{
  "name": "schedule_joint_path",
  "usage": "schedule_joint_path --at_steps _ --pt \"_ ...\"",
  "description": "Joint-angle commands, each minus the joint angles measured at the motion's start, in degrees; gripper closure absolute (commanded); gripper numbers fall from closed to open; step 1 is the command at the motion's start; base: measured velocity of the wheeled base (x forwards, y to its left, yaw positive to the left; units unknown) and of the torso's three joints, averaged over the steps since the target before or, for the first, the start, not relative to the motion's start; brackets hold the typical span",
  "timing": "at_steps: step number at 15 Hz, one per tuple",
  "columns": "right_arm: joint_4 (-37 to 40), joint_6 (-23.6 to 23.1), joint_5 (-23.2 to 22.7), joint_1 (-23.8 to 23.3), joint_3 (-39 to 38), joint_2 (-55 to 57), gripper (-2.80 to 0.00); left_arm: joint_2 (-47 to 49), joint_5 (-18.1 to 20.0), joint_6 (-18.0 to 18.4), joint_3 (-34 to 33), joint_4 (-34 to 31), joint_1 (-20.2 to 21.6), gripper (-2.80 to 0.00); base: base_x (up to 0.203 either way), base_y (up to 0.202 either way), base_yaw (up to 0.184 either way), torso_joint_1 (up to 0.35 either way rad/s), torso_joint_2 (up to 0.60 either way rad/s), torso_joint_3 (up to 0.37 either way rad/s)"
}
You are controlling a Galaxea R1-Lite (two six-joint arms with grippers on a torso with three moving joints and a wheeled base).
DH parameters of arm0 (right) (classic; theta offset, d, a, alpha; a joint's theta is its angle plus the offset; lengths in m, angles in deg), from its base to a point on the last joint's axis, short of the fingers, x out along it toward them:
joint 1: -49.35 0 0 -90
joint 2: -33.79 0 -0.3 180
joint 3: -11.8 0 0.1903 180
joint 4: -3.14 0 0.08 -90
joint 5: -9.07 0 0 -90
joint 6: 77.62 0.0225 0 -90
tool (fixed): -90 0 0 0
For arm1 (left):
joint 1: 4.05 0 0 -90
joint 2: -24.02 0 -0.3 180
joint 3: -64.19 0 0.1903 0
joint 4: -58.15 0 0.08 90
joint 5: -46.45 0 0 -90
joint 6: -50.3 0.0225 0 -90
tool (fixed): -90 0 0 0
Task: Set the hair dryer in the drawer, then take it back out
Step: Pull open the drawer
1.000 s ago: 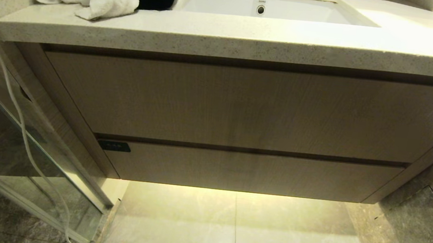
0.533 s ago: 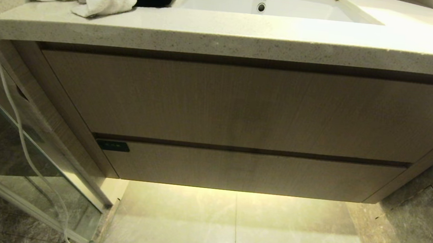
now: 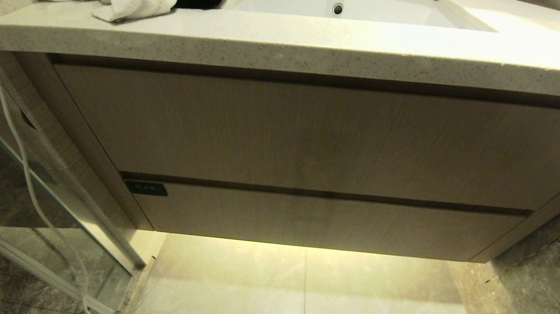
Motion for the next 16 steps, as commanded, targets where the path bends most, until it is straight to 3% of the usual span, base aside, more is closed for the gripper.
schedule_joint_path --at_steps 1,9,16 --pt "-0.03 -0.18 -0.02 -0.01 0.0 -0.01 0.0 -0.09 0.07 0.04 0.0 -0.2 0.0 0.0 0.0 0.0 0.0 0.0 0.0 0.0" --pt "-0.03 -0.32 -0.02 -0.01 0.0 -0.1 0.0 -0.09 -0.02 0.57 0.0 -0.11 0.0 0.0 0.0 0.0 0.0 0.0 0.0 -0.011" --pt "-0.03 -0.49 -0.02 0.06 0.0 -0.01 0.0 -0.09 -0.02 0.57 0.0 -0.02 0.0 0.0 0.0 0.0 0.0 0.001 0.0 -0.191"
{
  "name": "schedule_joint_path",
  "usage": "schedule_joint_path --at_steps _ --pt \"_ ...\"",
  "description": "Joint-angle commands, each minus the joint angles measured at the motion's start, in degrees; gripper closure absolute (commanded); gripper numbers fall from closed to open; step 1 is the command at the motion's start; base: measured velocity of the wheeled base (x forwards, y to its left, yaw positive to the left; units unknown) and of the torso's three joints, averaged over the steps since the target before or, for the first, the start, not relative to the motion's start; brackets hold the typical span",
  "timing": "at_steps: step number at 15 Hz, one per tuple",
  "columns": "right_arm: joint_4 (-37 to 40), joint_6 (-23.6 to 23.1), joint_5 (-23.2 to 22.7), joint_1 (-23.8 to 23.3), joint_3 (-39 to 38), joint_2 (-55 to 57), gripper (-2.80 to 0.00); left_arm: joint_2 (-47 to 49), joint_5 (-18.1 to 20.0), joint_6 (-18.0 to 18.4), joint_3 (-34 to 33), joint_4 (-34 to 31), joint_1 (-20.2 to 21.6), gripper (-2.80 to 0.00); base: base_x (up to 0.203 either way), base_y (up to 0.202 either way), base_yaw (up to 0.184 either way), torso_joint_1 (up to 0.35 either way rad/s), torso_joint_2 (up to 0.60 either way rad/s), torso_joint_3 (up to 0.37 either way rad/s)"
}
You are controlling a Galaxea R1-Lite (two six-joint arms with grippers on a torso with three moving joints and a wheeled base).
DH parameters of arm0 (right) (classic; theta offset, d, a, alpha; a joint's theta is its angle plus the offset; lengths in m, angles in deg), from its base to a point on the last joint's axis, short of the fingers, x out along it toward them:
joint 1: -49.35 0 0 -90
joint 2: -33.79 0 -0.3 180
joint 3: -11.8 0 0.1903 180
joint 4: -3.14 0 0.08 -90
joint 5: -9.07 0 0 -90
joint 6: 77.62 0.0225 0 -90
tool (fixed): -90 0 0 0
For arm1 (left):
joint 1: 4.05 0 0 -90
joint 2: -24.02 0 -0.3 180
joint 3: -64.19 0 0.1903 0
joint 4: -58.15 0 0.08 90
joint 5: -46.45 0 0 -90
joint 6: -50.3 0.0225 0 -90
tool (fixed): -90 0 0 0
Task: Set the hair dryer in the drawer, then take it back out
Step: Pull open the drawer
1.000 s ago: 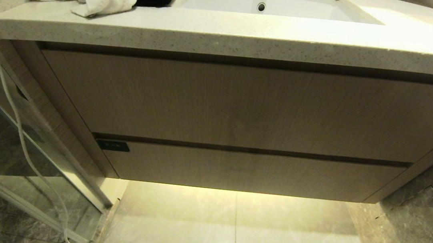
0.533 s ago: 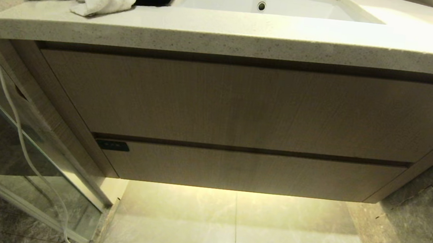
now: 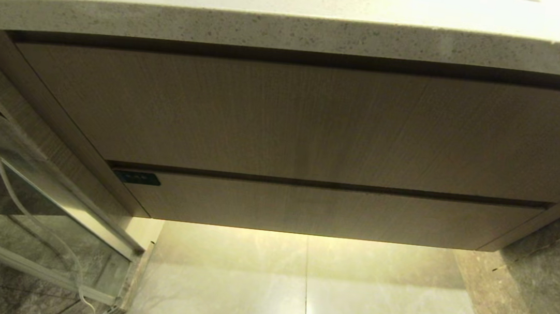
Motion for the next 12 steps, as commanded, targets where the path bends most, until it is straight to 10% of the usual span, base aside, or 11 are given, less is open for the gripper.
schedule_joint_path --at_steps 1,12 --pt "-0.02 -0.13 -0.02 -0.01 0.0 -0.1 0.0 -0.09 0.0 0.02 0.0 0.0 0.0 0.0 0.0 0.0 0.0 -0.002 0.0 -0.196" --pt "1.6 -0.7 -0.02 0.03 0.44 -0.01 0.0 -0.09 -0.08 -0.86 0.0 -0.08 0.0 0.0 0.0 0.0 0.0 0.003 0.0 -0.12"
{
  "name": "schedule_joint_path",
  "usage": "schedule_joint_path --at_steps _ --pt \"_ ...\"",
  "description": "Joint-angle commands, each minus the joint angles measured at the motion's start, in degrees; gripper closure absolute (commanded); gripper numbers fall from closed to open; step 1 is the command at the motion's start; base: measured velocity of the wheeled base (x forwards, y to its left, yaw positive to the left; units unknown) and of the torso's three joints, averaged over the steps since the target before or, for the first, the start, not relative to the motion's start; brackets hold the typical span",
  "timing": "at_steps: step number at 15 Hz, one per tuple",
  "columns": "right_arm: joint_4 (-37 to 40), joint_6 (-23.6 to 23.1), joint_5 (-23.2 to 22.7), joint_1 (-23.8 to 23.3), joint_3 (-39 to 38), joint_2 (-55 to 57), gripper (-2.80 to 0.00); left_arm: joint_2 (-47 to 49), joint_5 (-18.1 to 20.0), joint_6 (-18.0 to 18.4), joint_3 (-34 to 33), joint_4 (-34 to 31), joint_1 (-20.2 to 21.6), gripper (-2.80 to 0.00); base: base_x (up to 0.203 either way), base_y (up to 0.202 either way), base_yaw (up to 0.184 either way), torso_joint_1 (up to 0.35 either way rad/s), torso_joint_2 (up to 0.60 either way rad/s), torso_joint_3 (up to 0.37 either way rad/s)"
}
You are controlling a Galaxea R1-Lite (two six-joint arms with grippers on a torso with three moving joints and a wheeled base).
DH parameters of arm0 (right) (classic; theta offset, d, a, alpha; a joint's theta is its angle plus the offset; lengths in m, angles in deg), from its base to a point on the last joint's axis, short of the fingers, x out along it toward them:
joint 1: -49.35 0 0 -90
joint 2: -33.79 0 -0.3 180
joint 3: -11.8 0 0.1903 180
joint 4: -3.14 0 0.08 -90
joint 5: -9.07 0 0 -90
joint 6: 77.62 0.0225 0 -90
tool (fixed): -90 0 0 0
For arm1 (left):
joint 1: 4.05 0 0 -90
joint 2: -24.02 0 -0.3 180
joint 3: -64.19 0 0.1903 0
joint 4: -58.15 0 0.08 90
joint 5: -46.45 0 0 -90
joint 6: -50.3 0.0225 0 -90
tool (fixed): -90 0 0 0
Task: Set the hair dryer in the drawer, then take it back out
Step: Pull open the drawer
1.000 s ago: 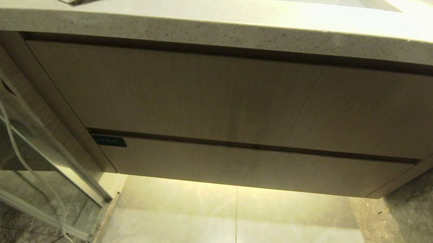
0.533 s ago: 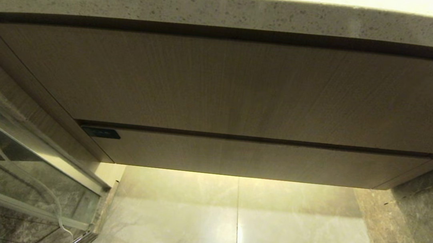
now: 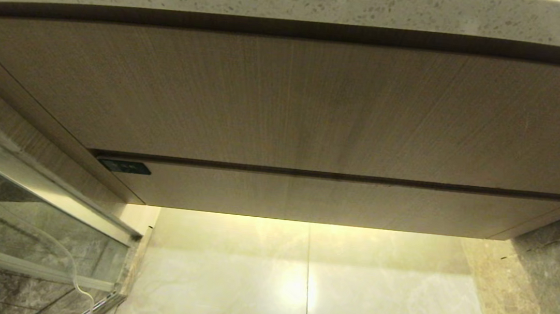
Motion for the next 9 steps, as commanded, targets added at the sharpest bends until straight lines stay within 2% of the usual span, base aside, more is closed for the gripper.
schedule_joint_path --at_steps 1,3,4,6,8,9 --pt "0.1 0.03 -0.08 -0.01 0.51 -0.01 0.0 0.0 0.0 0.02 0.0 0.01 0.0 0.0 0.0 0.0 0.0 0.004 0.0 -0.028" --pt "4.21 -0.02 -0.07 -0.02 6.93 1.4 0.0 -0.09 0.0 0.02 0.0 0.01 0.0 0.0 0.0 0.0 0.0 0.0 0.0 0.0" --pt "9.09 -0.01 -0.04 -0.02 10.95 2.4 0.0 0.0 -0.09 0.02 0.0 0.01 0.0 0.0 0.0 0.0 0.0 0.0 0.0 0.0" --pt "24.32 0.03 -0.39 -0.03 22.29 5.15 0.0 0.0 0.0 0.02 0.0 0.01 0.0 0.0 0.0 0.0 0.0 0.0 0.0 0.0" --pt "41.22 0.24 -3.13 -0.03 32.23 9.85 0.0 -0.09 0.0 0.02 0.0 0.01 0.0 0.0 0.0 0.0 0.0 0.0 0.0 0.0" --pt "44.99 0.33 -4.83 0.02 34.22 13.32 0.0 -0.07 -0.07 0.02 0.0 0.01 0.0 0.0 0.0 0.0 0.0 0.0 0.0 0.0"
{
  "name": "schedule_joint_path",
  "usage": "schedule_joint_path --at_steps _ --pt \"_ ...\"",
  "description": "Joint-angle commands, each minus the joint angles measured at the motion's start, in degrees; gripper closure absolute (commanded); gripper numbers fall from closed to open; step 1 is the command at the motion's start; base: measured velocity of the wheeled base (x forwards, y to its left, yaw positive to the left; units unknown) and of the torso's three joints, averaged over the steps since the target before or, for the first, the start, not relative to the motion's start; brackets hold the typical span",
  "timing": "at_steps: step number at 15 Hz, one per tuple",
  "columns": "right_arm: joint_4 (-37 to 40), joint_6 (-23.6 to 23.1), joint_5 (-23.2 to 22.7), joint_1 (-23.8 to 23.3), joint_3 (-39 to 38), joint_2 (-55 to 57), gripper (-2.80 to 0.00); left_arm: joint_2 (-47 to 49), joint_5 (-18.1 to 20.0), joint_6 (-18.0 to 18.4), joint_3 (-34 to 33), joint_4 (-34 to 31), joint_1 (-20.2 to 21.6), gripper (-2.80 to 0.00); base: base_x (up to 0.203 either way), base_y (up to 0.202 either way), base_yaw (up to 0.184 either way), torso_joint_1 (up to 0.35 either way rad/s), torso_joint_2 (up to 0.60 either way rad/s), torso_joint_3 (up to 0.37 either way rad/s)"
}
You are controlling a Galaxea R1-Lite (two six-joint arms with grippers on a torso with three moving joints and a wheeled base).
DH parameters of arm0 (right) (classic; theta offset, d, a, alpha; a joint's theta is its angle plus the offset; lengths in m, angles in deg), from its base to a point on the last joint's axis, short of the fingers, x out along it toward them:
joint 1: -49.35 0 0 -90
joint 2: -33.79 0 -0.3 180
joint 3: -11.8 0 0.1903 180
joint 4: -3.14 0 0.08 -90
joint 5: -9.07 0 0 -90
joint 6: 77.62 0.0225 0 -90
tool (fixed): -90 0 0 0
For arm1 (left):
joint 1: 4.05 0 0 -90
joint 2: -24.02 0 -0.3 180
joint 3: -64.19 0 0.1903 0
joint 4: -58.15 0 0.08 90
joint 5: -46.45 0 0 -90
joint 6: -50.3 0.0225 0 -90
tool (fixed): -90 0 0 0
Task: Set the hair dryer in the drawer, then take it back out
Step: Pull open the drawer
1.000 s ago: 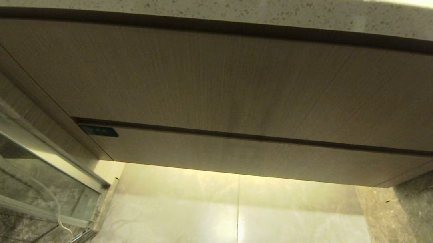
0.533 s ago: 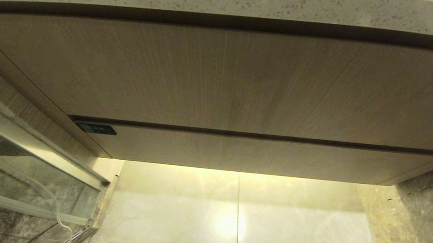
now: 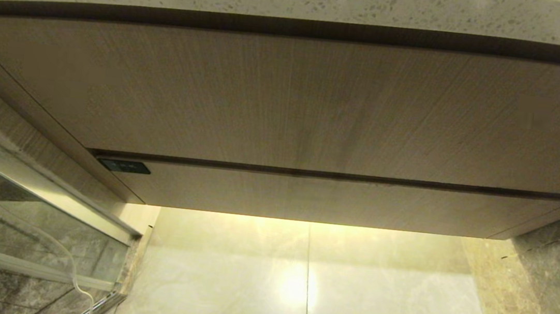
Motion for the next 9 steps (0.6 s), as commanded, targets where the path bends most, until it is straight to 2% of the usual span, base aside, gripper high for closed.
schedule_joint_path --at_steps 1,4,7,9 --pt "7.19 0.01 -1.13 0.19 4.13 8.52 0.0 -0.09 0.0 0.02 0.0 0.01 0.0 0.0 0.0 0.0 0.0 0.0 0.0 0.0" --pt "7.17 0.01 -3.16 0.55 8.29 21.69 0.0 -0.09 0.0 0.02 0.0 0.01 0.0 0.0 0.0 0.0 0.0 0.0 0.0 0.0" --pt "2.55 -1.08 -5.51 1.95 10.17 37.86 0.0 -0.03 0.0 0.02 0.0 0.01 0.0 0.0 0.0 0.0 0.0 0.0 0.0 0.0" --pt "-4.19 -5.45 -6.18 3.1 11.14 51.0 0.0 -0.07 0.0 0.02 0.0 0.01 0.0 0.0 0.0 0.0 0.0 0.0 0.0 0.0"
